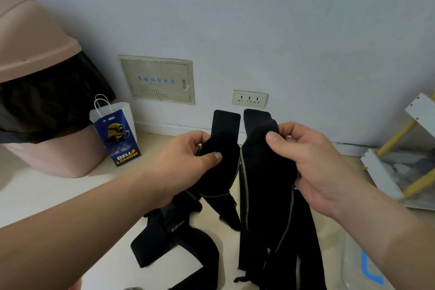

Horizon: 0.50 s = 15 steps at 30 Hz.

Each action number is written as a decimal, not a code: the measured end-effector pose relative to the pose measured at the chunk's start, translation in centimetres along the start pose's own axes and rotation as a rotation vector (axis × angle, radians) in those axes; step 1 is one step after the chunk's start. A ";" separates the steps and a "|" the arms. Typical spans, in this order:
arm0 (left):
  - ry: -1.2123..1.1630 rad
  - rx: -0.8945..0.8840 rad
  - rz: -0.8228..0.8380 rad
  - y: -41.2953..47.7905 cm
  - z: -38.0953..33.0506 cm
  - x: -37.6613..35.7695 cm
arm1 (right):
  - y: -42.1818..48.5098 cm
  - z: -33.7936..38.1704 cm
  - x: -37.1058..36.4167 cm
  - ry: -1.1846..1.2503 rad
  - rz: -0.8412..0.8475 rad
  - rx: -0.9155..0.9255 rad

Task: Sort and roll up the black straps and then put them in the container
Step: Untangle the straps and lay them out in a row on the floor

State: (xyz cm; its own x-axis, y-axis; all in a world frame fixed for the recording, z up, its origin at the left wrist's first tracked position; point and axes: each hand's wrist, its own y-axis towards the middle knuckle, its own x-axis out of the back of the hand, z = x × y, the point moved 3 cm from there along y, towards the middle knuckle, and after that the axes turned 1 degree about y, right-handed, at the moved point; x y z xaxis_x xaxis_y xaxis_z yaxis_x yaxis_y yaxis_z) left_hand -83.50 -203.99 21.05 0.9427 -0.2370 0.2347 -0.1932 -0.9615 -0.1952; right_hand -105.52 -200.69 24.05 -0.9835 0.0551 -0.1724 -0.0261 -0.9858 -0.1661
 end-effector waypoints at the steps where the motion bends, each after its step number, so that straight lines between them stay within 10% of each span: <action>1: -0.007 -0.010 -0.021 0.0 -0.1 0.1 | 0.0 0.1 -0.1 0.001 0.008 -0.001; 15: -0.061 -0.212 -0.066 -0.4 -2.5 0.0 | 0.4 -2.0 -1.0 -0.147 0.048 -0.042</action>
State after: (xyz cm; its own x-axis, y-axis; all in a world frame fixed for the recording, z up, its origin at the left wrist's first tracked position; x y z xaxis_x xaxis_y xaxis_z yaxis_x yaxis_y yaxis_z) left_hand -84.16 -203.97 23.54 0.9687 -0.1703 0.1808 -0.1775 -0.9838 0.0243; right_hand -104.20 -200.85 22.21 -0.9991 -0.0190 -0.0376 0.0262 -0.9791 -0.2018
